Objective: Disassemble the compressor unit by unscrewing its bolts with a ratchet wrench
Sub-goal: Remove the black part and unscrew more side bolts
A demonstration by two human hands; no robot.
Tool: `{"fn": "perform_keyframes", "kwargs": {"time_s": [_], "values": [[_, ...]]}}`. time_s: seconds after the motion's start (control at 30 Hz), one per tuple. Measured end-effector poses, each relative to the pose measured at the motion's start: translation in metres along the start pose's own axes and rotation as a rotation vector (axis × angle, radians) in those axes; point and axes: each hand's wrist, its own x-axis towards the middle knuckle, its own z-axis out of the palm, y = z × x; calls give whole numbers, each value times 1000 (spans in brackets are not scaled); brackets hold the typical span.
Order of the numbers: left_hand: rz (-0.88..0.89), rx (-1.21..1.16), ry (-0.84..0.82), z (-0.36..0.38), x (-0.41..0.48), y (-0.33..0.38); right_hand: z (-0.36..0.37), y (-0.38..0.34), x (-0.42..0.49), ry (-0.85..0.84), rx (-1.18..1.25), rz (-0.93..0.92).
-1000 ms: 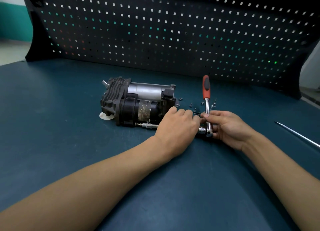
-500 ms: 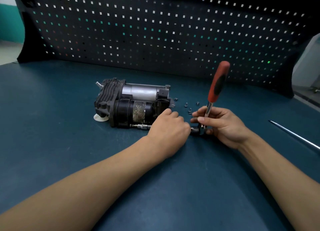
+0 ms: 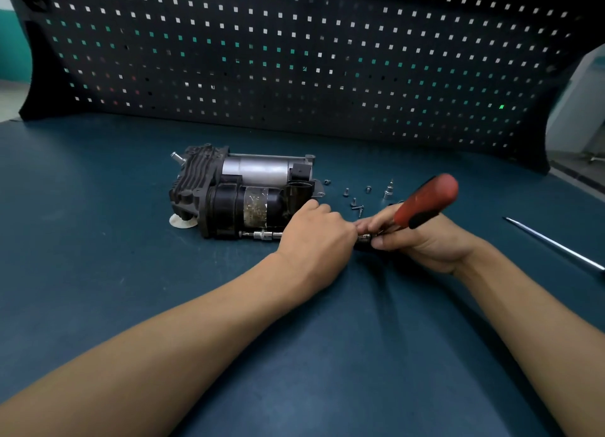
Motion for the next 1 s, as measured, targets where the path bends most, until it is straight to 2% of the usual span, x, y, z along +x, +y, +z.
{"fn": "perform_keyframes", "kwargs": {"time_s": [0.17, 0.33, 0.53, 0.77, 1.0], "values": [[-10, -6, -18, -2, 1, 0, 0, 3, 5, 62, 129, 67], [5, -9, -8, -2, 1, 0, 3, 5, 17, 293, 343, 123], [6, 21, 4, 1, 0, 1, 7, 5, 24, 389, 350, 142], [8, -5, 19, 2, 0, 1, 9, 10, 27, 397, 269, 171], [8, -9, 42, 6, -4, 1, -5, 13, 20, 228, 205, 133]]}}
